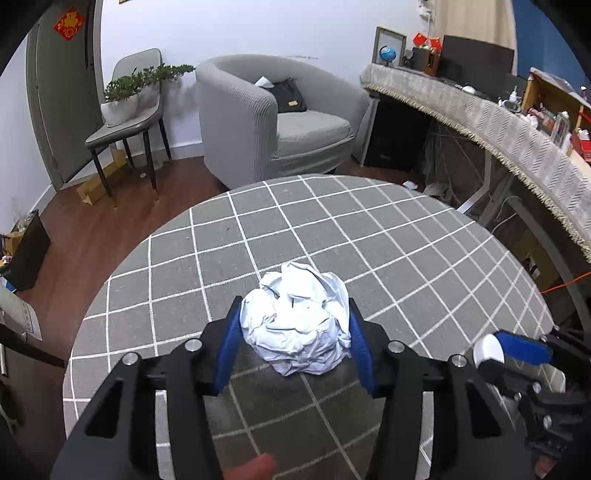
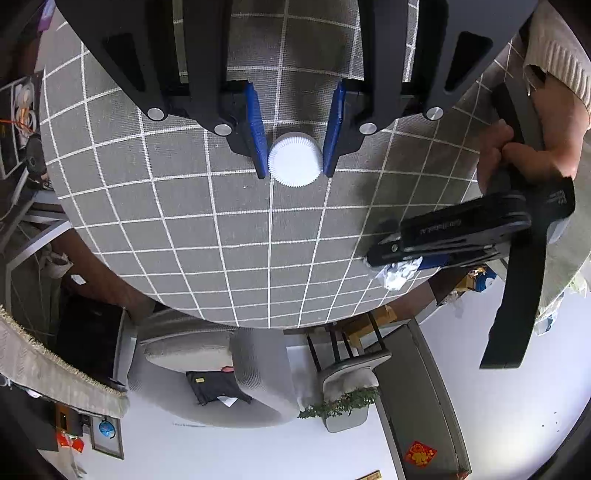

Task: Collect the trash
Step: 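Grasp the white bottle cap with the right gripper while the left grasps the foil ball, then drop the foil ball and white cap into the teal bin with both grippers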

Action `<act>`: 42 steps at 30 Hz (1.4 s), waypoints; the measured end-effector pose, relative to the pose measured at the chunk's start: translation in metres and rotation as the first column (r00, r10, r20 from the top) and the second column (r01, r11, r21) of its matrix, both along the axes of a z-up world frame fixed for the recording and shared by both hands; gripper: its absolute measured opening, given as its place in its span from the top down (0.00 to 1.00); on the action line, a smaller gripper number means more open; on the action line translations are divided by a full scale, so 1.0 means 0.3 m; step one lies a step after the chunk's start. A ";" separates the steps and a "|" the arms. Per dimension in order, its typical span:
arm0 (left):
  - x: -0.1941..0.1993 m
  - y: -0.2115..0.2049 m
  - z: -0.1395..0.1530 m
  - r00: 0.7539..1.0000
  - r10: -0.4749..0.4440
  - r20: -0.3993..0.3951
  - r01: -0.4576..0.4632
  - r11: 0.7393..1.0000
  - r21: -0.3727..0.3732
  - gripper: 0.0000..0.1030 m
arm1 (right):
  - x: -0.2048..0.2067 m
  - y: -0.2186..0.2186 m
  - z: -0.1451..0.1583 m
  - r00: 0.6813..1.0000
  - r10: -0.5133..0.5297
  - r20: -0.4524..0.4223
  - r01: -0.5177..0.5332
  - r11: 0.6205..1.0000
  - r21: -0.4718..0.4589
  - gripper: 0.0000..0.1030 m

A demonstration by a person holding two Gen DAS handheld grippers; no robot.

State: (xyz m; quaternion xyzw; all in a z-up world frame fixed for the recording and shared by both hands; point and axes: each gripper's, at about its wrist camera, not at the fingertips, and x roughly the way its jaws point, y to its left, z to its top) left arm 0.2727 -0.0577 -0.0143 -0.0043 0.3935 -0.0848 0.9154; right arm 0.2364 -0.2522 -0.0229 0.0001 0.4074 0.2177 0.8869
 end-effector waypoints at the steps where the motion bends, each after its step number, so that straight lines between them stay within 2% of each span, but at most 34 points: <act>1: -0.010 0.002 0.005 1.000 -0.005 0.009 0.006 1.000 -0.003 0.46 | -0.003 0.001 0.002 1.000 -0.007 0.008 0.007 1.000 -0.007 0.70; 7: -0.104 0.026 0.038 0.997 -0.029 0.071 0.033 0.998 -0.049 0.46 | -0.013 -0.002 0.014 0.999 -0.049 0.017 0.049 0.999 0.006 0.70; 10: -0.158 0.037 0.048 0.995 -0.028 0.093 0.032 0.999 -0.041 0.46 | -0.025 0.020 0.013 0.998 -0.059 0.026 0.060 0.998 -0.007 0.70; 13: -0.204 0.056 0.046 0.996 -0.021 0.088 0.027 0.998 -0.058 0.46 | -0.039 0.045 0.000 0.998 -0.064 0.019 0.064 0.998 -0.007 0.70; 18: -0.294 0.083 0.047 0.995 -0.026 0.095 0.029 0.999 -0.023 0.46 | -0.088 0.098 0.006 0.998 -0.053 0.031 0.053 0.999 -0.002 0.70; 24: -0.381 0.156 0.053 0.996 -0.003 0.090 0.008 0.999 -0.047 0.46 | -0.173 0.165 0.027 0.997 -0.045 0.058 0.045 0.999 0.010 0.70; 38: -0.532 0.254 0.034 0.993 0.011 0.114 -0.005 0.999 -0.049 0.46 | -0.314 0.314 0.042 0.996 0.005 0.088 -0.005 1.000 0.000 0.70; 42: -0.575 0.295 0.034 0.993 0.021 0.119 -0.015 0.998 -0.054 0.46 | -0.353 0.369 0.047 0.993 0.037 0.108 -0.034 0.999 -0.029 0.70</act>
